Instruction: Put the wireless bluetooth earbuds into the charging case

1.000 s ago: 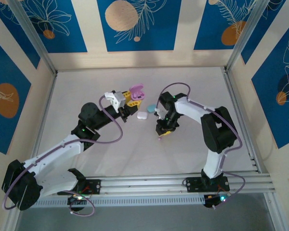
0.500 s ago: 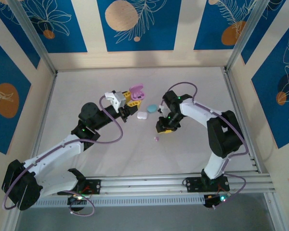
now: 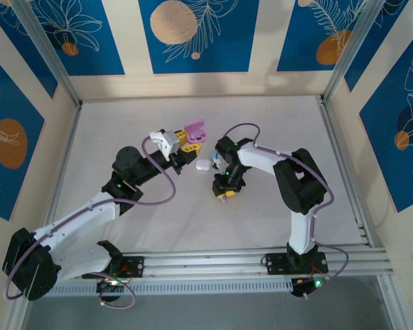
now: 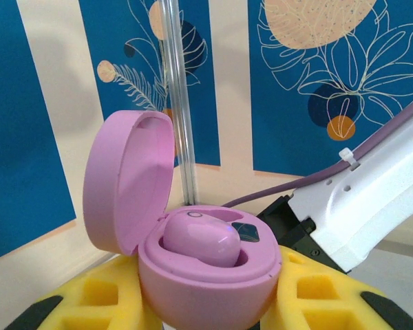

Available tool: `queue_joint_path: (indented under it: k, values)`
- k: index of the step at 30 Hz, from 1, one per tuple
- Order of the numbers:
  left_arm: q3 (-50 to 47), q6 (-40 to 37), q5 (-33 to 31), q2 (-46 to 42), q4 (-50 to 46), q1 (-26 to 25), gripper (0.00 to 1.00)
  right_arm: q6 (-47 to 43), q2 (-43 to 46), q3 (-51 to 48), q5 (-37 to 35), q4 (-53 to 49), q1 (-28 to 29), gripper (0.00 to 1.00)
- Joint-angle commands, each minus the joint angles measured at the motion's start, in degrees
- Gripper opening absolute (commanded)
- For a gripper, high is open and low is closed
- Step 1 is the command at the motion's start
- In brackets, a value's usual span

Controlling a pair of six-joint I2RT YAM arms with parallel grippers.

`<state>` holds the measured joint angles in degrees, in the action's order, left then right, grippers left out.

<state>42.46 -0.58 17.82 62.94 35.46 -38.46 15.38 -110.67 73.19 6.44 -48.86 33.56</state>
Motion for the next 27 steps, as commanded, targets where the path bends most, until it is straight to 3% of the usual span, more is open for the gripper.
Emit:
queue_joint_path:
  k: [1, 14, 27]
  values:
    - [0.26, -0.56, -0.79, -0.68, 0.58, -0.65, 0.3, -1.86, -0.38, 1.94, 0.94, -1.38, 0.81, 0.4]
    - [0.7, 0.05, -0.07, 0.45, 1.41, -0.62, 0.3, -10.03, -2.94, 5.19, 9.16, -1.83, 6.37, 0.4]
    - [0.7, -0.17, -0.13, -0.18, 0.98, -0.63, 0.3, -8.87, -0.07, 5.99, 5.28, 0.26, 4.56, 0.41]
